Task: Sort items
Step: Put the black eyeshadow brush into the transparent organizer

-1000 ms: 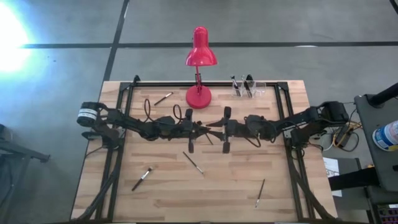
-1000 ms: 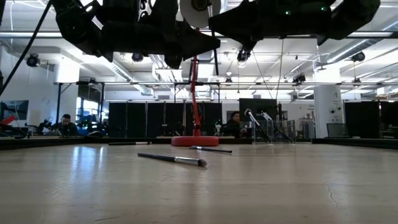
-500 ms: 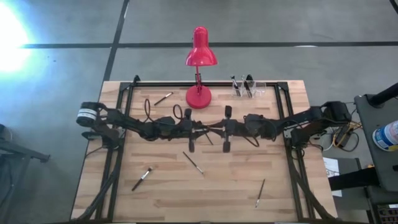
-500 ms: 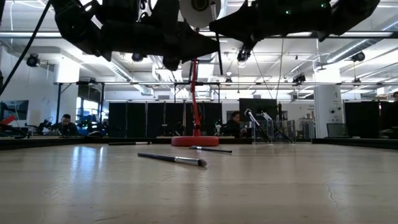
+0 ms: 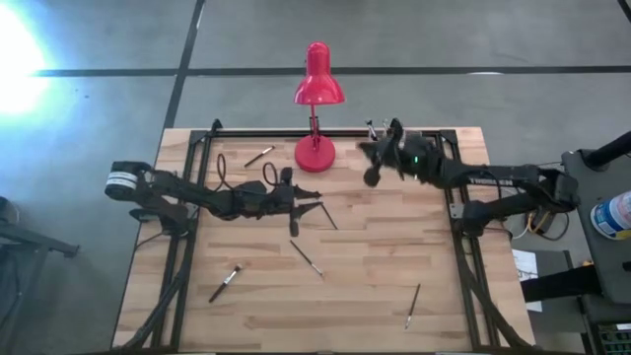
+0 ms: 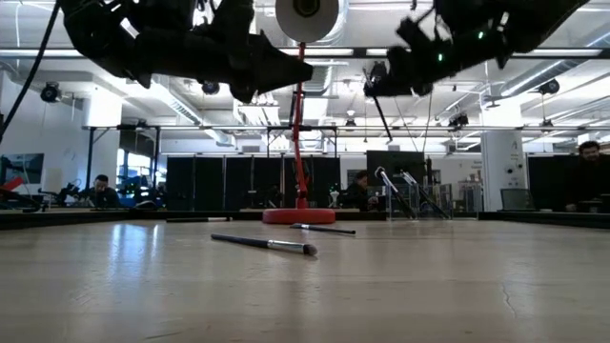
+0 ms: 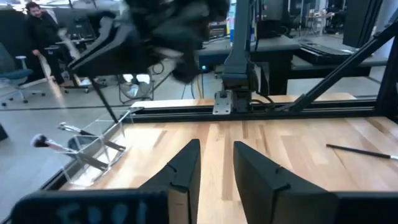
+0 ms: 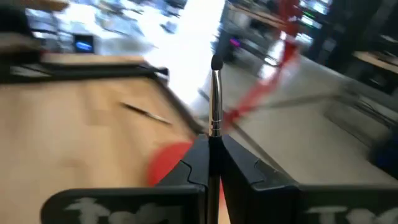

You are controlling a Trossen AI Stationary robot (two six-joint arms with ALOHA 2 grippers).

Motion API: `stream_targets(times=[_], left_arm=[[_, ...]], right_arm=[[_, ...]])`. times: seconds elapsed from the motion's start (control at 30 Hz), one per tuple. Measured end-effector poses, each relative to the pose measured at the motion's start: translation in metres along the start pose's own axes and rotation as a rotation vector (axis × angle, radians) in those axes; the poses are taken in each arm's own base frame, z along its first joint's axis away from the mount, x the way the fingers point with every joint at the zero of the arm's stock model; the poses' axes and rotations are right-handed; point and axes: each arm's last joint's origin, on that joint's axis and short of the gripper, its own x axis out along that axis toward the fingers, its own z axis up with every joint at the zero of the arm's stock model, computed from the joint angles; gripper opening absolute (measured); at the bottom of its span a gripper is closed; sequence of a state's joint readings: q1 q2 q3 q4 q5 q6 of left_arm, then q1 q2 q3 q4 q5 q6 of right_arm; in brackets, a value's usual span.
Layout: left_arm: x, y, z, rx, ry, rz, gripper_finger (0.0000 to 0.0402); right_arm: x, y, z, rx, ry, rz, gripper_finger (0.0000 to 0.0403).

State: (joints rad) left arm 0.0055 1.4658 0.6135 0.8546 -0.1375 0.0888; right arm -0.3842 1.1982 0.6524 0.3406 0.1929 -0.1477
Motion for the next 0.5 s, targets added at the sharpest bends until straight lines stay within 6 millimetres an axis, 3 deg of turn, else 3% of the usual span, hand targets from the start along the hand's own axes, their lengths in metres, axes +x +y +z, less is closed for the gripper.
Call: stream_targets(times=[0.3, 0.5], left_arm=[[-0.011, 0.004, -0.001, 0.007, -0.016, 0.01, 0.0056], [-0.011, 0.005, 0.0, 0.006, -0.023, 0.011, 0.0052]], right_arm=[[0.024, -0.091, -0.033, 0.064, 0.074, -0.161, 0.0014], [0.045, -0.11, -0.06, 0.116, 0.106, -0.148, 0.0014]])
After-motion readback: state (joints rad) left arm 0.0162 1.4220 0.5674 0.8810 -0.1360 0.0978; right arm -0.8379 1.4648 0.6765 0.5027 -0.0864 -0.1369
